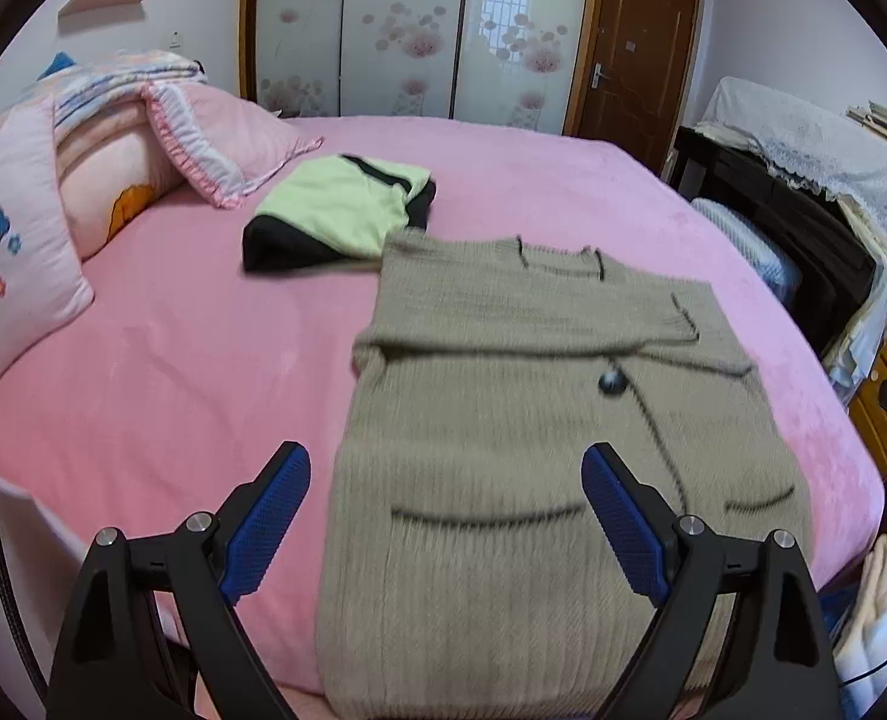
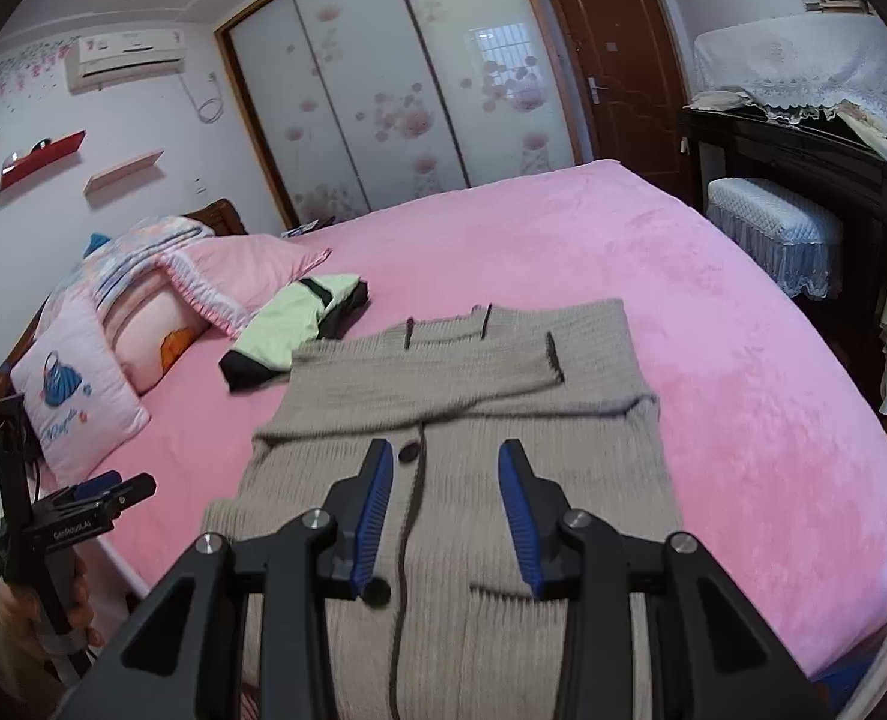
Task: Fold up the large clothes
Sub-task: 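Move both open tools to the cardigan hem at the bed edge, then close both tools on the cardigan hem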
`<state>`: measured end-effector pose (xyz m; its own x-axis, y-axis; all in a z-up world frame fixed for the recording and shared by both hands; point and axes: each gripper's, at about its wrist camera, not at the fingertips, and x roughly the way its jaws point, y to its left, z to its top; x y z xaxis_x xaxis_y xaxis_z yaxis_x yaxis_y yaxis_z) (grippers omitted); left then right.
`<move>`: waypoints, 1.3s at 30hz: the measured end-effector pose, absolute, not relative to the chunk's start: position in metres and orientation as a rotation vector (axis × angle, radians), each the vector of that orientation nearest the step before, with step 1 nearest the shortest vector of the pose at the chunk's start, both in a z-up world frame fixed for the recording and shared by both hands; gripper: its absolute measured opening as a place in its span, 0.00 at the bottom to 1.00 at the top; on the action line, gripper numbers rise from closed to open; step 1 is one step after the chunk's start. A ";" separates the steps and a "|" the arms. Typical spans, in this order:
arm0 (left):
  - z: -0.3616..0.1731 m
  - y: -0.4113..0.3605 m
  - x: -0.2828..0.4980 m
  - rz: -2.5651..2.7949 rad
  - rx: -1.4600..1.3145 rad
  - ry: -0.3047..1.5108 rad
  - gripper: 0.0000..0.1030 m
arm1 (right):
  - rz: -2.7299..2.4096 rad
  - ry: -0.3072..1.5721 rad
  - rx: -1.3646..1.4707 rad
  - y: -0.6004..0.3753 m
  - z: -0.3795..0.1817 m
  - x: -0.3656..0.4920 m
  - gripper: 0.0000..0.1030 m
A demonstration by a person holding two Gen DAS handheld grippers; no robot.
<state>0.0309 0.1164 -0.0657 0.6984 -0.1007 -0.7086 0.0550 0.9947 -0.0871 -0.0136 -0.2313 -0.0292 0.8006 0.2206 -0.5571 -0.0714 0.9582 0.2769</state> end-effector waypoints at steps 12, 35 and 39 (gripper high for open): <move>-0.179 0.162 -0.007 -0.077 -0.042 0.965 0.89 | 0.108 0.835 0.142 -0.261 -0.127 -0.069 0.36; -0.244 0.170 -0.010 -0.118 -0.081 1.051 0.89 | 0.072 1.077 0.213 -0.306 -0.209 -0.100 0.59; -0.249 0.175 -0.005 -0.140 -0.105 1.061 0.89 | 0.098 1.138 0.264 -0.311 -0.224 -0.093 0.59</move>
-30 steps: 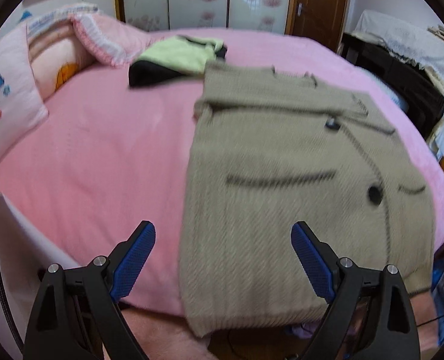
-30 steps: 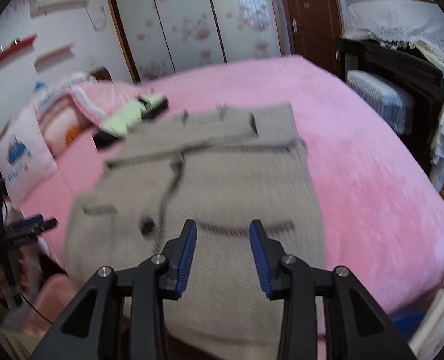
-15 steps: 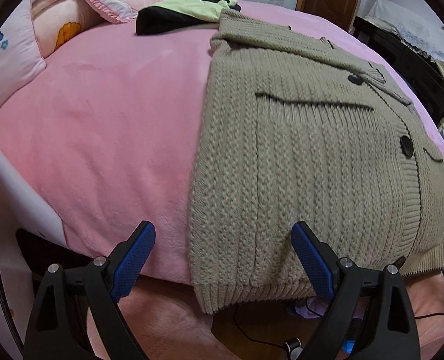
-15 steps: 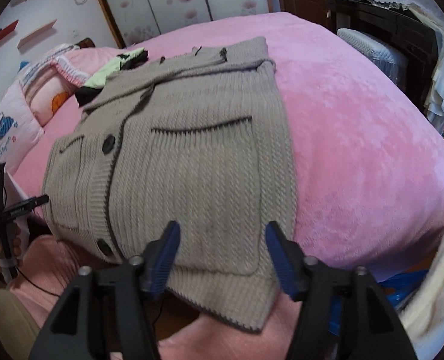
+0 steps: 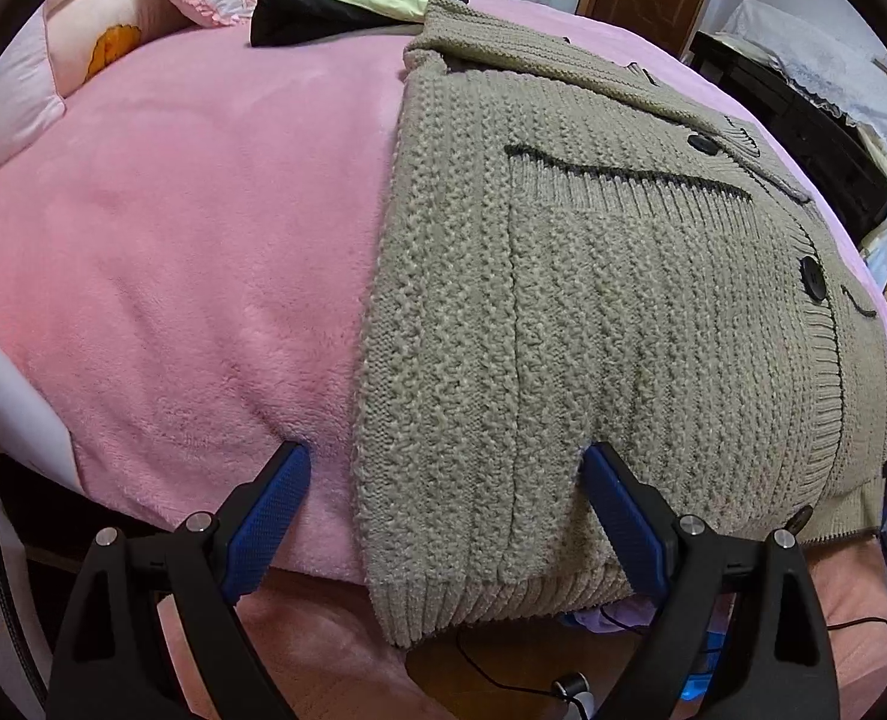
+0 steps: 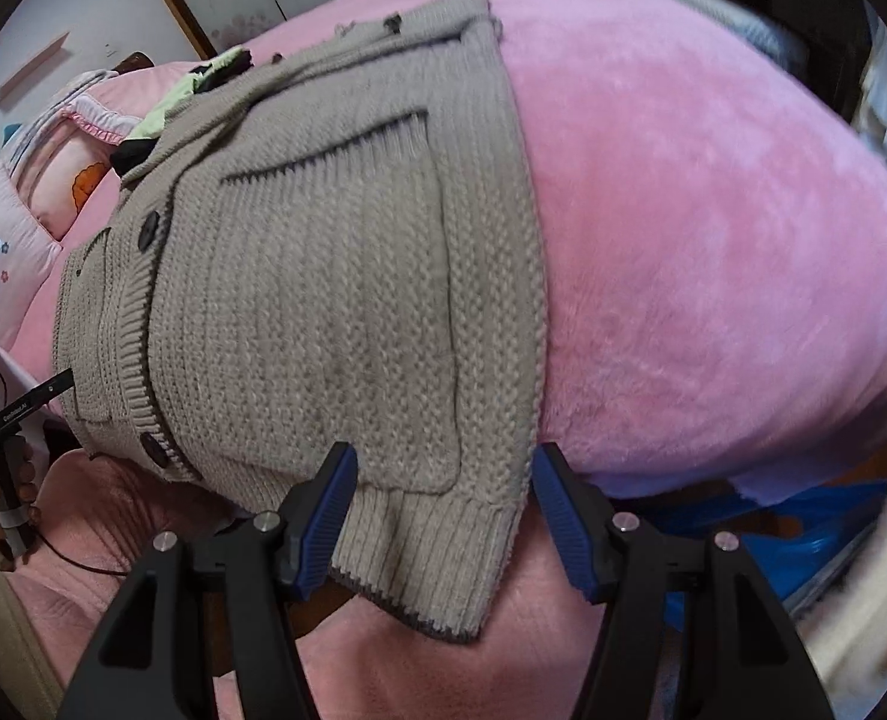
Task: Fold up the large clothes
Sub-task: 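Close both tools on the cardigan hem, then lift the hem with both tools and fold it over toward the collar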
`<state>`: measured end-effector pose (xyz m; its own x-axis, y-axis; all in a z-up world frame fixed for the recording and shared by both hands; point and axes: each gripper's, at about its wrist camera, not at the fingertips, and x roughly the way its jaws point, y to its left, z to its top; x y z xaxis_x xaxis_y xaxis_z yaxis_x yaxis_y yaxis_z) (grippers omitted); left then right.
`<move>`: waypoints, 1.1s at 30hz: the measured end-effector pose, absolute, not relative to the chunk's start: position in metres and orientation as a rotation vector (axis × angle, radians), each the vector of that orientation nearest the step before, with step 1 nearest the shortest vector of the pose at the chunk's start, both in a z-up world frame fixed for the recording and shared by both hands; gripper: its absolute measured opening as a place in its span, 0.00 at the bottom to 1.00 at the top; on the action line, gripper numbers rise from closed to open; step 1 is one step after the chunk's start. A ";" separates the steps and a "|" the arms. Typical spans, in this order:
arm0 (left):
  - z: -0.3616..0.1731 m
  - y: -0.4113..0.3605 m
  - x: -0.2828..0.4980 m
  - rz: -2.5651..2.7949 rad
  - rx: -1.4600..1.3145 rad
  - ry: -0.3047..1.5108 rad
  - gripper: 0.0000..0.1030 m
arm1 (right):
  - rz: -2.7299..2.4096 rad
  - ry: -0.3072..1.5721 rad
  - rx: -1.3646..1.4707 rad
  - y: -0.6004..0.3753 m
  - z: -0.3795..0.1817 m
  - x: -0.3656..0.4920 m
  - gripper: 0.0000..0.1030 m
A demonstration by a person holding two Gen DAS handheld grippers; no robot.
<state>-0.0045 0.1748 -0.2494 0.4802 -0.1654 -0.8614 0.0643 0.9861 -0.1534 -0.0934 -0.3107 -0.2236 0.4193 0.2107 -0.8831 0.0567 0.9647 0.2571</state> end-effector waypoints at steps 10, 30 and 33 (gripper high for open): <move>-0.261 0.180 0.003 -0.184 -0.128 1.096 0.91 | 0.127 1.199 0.340 -0.316 -0.248 -0.085 0.49; -0.213 0.168 -0.001 -0.300 -0.321 1.174 0.12 | 0.299 1.021 0.310 -0.285 -0.172 -0.093 0.12; -0.195 0.173 0.000 -0.324 -0.380 1.137 0.12 | 0.338 0.951 0.339 -0.289 -0.145 -0.091 0.12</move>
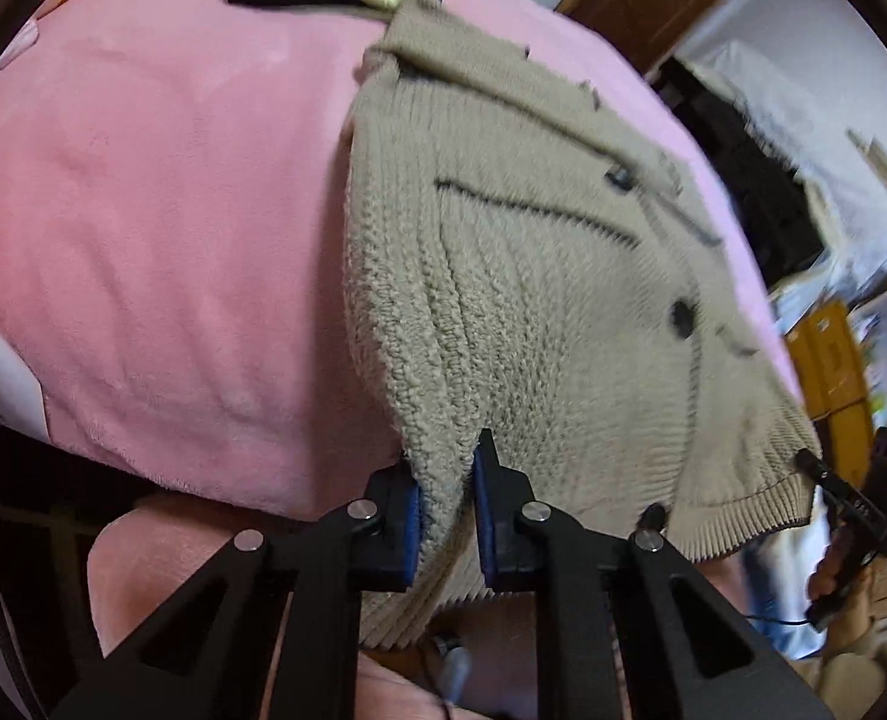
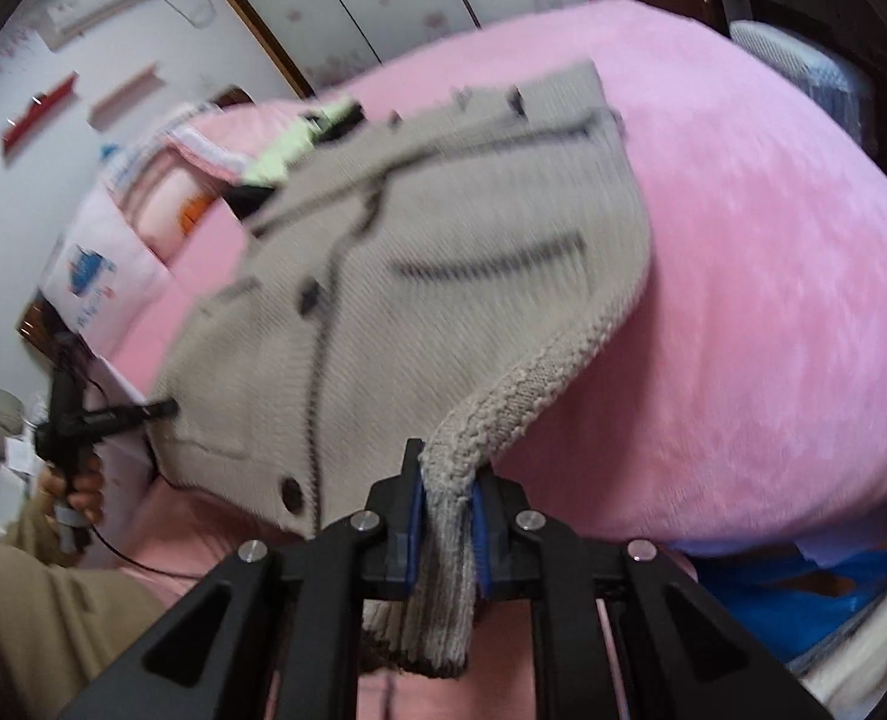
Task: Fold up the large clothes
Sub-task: 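Lift the hem with both tools and fold it over toward the collar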
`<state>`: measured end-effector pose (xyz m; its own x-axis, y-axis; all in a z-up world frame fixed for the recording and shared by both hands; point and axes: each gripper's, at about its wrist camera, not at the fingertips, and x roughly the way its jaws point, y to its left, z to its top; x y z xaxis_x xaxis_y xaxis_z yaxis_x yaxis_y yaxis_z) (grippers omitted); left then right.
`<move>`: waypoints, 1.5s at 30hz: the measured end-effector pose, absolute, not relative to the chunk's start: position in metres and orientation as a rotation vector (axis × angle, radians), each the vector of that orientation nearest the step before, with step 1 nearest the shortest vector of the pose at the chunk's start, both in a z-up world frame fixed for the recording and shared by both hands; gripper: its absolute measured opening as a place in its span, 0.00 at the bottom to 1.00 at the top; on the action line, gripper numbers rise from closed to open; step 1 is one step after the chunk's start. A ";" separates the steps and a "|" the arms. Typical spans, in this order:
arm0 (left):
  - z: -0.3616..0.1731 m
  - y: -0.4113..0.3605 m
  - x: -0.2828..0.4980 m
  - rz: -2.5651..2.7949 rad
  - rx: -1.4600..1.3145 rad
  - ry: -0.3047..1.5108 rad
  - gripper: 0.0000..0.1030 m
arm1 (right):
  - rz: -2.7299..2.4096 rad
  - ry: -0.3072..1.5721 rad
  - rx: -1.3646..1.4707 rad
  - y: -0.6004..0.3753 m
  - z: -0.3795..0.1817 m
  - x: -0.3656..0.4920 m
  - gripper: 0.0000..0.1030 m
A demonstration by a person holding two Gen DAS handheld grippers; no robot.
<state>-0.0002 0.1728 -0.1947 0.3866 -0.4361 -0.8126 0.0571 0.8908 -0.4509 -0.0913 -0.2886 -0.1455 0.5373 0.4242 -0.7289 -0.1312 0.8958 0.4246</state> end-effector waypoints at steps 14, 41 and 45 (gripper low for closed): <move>-0.089 0.196 0.049 -0.340 -0.567 0.931 0.12 | 0.428 0.697 0.515 -0.301 -0.056 -0.033 0.12; -0.202 0.167 0.397 -0.051 -0.960 1.181 0.29 | -0.012 0.835 0.894 -0.384 -0.146 0.287 0.23; -0.188 0.165 0.408 -0.097 -0.915 1.099 0.49 | -0.015 0.878 0.847 -0.382 -0.151 0.297 0.40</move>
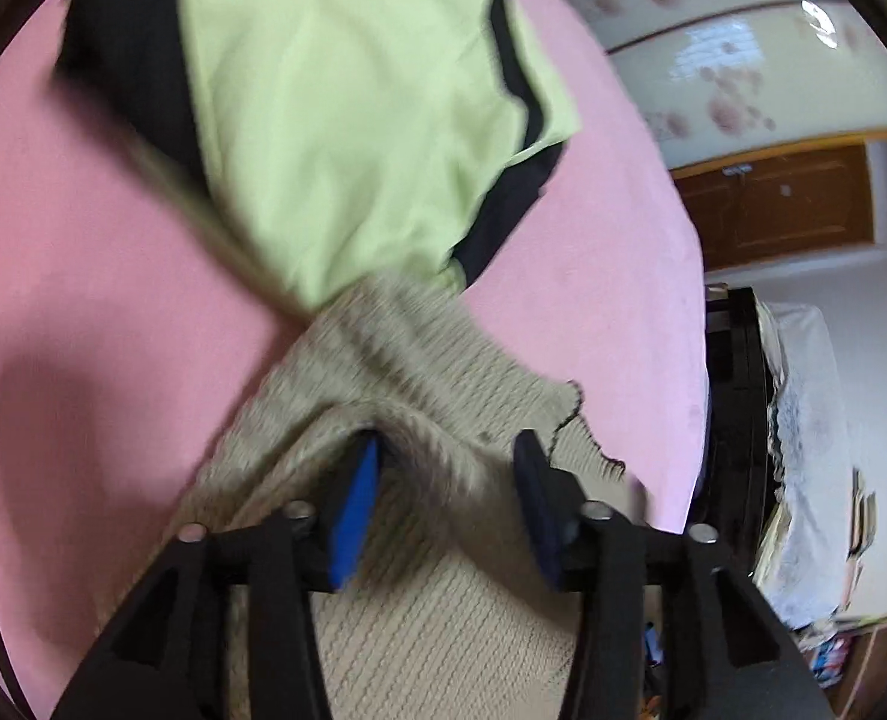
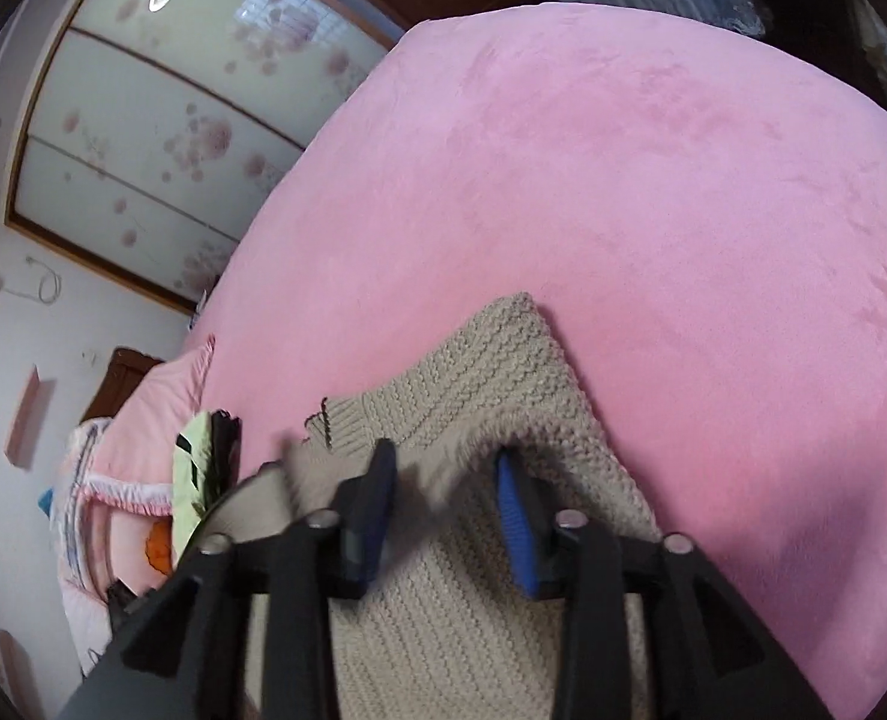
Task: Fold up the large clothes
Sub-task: 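Lift the hem with both tools and fold it over toward the collar, then lay the hem down and open both tools, withdrawing them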
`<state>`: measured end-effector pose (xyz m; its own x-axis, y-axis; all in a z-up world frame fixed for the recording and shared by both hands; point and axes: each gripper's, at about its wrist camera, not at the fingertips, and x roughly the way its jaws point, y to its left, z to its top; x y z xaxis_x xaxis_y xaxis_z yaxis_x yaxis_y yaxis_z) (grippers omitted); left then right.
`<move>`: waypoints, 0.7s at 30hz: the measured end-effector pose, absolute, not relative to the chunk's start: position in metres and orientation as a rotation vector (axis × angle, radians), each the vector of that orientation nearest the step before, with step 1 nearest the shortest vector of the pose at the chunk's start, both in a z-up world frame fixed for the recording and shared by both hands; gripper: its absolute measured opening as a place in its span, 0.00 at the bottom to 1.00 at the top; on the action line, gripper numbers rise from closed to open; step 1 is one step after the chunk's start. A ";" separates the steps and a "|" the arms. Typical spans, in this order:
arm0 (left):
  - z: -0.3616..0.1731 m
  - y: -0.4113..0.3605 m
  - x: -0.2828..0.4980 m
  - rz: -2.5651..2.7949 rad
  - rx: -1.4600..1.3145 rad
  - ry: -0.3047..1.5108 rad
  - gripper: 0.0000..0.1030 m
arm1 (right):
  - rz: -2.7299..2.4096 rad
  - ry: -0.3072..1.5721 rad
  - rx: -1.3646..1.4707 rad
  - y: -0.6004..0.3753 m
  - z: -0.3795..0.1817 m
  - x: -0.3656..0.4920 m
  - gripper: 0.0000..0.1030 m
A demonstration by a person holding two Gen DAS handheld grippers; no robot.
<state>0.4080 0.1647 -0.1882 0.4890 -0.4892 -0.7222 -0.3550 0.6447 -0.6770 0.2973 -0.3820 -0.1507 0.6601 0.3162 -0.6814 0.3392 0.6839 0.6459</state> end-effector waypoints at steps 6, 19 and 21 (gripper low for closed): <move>-0.160 0.151 0.421 -0.090 -0.700 1.007 0.60 | -0.017 0.847 0.745 -0.376 -0.142 0.302 0.41; -0.160 0.129 0.442 -0.088 -0.335 1.023 0.60 | -0.049 0.867 0.321 -0.358 -0.136 0.332 0.42; -0.160 0.122 0.445 -0.088 -0.278 1.013 0.60 | -0.049 0.873 0.296 -0.358 -0.139 0.339 0.42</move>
<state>0.4452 0.1219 -0.1604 0.5292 -0.2010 -0.8243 -0.0552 0.9613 -0.2699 0.3389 -0.3576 -0.1394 0.6440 0.0778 -0.7610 0.1632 0.9580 0.2360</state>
